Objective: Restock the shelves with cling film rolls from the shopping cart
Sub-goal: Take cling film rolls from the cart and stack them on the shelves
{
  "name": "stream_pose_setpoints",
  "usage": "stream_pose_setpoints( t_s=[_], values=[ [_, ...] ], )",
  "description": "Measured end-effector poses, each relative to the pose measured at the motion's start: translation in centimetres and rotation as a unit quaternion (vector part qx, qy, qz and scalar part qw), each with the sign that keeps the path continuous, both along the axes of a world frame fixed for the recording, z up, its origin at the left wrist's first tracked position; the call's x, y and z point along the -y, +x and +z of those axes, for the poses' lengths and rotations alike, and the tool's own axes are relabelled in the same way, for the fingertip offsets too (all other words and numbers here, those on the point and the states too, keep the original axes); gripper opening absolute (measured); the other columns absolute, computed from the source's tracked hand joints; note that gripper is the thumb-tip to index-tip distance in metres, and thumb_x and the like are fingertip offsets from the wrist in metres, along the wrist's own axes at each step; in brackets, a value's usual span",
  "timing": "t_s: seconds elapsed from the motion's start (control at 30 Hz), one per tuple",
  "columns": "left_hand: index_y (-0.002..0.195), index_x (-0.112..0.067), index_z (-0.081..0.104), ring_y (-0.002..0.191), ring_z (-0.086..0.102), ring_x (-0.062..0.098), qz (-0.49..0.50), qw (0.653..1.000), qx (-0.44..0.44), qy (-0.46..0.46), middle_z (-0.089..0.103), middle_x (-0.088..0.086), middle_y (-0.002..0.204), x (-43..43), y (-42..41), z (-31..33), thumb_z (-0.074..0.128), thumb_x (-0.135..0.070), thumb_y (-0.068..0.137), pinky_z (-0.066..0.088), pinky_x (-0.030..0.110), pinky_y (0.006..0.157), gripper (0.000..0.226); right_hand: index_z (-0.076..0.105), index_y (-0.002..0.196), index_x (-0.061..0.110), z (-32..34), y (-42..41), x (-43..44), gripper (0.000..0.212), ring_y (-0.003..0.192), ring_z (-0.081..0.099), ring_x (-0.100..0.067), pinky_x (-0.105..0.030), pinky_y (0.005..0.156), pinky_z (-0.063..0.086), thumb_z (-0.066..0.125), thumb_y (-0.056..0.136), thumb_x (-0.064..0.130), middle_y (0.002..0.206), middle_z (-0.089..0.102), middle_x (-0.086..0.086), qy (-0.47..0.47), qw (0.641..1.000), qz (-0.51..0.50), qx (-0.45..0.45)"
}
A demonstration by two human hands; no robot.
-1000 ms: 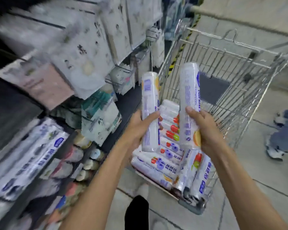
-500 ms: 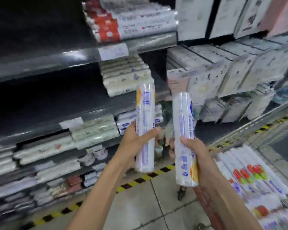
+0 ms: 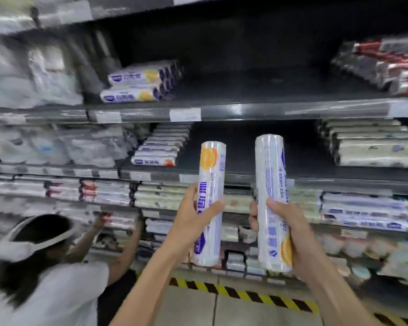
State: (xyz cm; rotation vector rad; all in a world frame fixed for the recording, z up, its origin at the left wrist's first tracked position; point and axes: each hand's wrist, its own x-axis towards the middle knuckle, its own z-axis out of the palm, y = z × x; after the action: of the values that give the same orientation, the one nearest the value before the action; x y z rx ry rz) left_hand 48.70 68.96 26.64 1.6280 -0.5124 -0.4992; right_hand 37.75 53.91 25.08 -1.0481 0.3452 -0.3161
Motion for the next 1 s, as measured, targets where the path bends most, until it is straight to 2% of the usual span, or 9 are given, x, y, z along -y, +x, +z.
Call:
stream_pose_setpoints(
  t_s=[0.13,0.23,0.37,0.5,0.6,0.7,0.8,0.87,1.0],
  values=[
    [0.113,-0.030,0.047,0.073,0.067,0.001,0.043,0.999,0.004,-0.008,0.070,-0.019,0.082,-4.1,5.6,0.5,0.064,-0.031,0.085,0.054,0.018,0.066,0.032,0.058,0.103,-0.002,1.1,6.0,-4.2,0.073,0.055,0.061,-0.018,-0.023,0.048,0.048,0.081,0.049,0.042,0.074,0.064,-0.011,-0.015,0.998,0.047,0.028],
    [0.120,-0.025,0.049,0.085,0.068,0.012,0.076,0.997,0.026,-0.008,0.070,-0.006,0.097,-5.5,9.8,0.8,0.067,-0.035,0.080,0.054,0.027,0.075,0.045,0.057,0.094,-0.002,1.8,10.1,-5.5,0.052,0.052,0.058,-0.016,-0.021,0.045,0.046,0.075,0.060,0.034,0.069,0.062,-0.010,-0.024,0.996,0.067,0.050],
    [0.118,-0.029,0.048,0.088,0.063,0.002,0.088,0.994,0.057,-0.005,0.064,-0.012,0.102,-6.4,14.9,1.1,0.063,-0.037,0.083,0.048,0.016,0.067,0.038,0.062,0.098,0.004,2.1,15.5,-6.1,0.063,0.054,0.058,-0.017,-0.023,0.047,0.047,0.082,0.052,0.042,0.074,0.063,-0.010,-0.048,0.994,0.073,0.069],
    [0.117,-0.030,0.044,0.088,0.062,0.000,0.091,0.991,0.100,0.017,0.061,-0.011,0.104,-6.9,21.1,2.2,0.062,-0.038,0.085,0.047,0.014,0.067,0.037,0.061,0.096,0.008,3.2,21.2,-6.1,0.039,0.053,0.054,-0.016,-0.023,0.048,0.046,0.076,0.067,0.029,0.075,0.059,-0.009,-0.048,0.991,0.085,0.087],
    [0.116,-0.027,0.041,0.075,0.060,-0.006,0.094,0.979,0.170,0.058,0.060,-0.011,0.098,-7.3,26.3,4.4,0.064,-0.031,0.087,0.046,0.007,0.058,0.037,0.058,0.099,0.006,4.0,25.0,-5.6,0.040,0.053,0.054,-0.017,-0.023,0.049,0.046,0.072,0.068,0.027,0.074,0.059,-0.008,-0.057,0.990,0.085,0.094],
    [0.117,-0.026,0.036,0.070,0.057,-0.003,0.085,0.961,0.244,0.103,0.057,-0.015,0.094,-7.6,31.7,7.6,0.061,-0.024,0.089,0.045,0.010,0.055,0.037,0.059,0.097,0.008,4.8,27.9,-5.0,0.033,0.055,0.055,-0.016,-0.023,0.049,0.047,0.068,0.072,0.028,0.074,0.059,-0.008,-0.072,0.991,0.073,0.084],
    [0.117,-0.023,0.037,0.066,0.057,-0.007,0.048,0.930,0.331,0.154,0.057,-0.015,0.090,-7.9,37.0,11.4,0.063,-0.026,0.088,0.045,0.014,0.059,0.039,0.062,0.094,0.011,5.3,30.3,-4.2,0.043,0.056,0.056,-0.016,-0.024,0.051,0.048,0.077,0.062,0.036,0.076,0.062,-0.008,-0.071,0.992,0.057,0.087],
    [0.117,-0.026,0.042,0.073,0.058,-0.007,0.018,0.902,0.393,0.179,0.058,-0.016,0.093,-7.8,40.4,13.6,0.067,-0.034,0.083,0.048,0.019,0.067,0.043,0.062,0.095,0.011,5.7,31.7,-3.9,0.042,0.056,0.058,-0.016,-0.023,0.051,0.048,0.076,0.063,0.035,0.076,0.063,-0.007,-0.072,0.993,0.038,0.082],
    [0.125,-0.022,0.051,0.083,0.057,0.001,-0.054,0.843,0.482,0.232,0.058,-0.016,0.100,-6.0,46.4,16.7,0.071,-0.040,0.076,0.042,0.013,0.072,0.055,0.061,0.098,0.009,6.2,34.0,-3.7,0.049,0.057,0.060,-0.016,-0.023,0.051,0.049,0.074,0.060,0.037,0.076,0.064,-0.007,-0.081,0.994,0.001,0.076]
  ],
)
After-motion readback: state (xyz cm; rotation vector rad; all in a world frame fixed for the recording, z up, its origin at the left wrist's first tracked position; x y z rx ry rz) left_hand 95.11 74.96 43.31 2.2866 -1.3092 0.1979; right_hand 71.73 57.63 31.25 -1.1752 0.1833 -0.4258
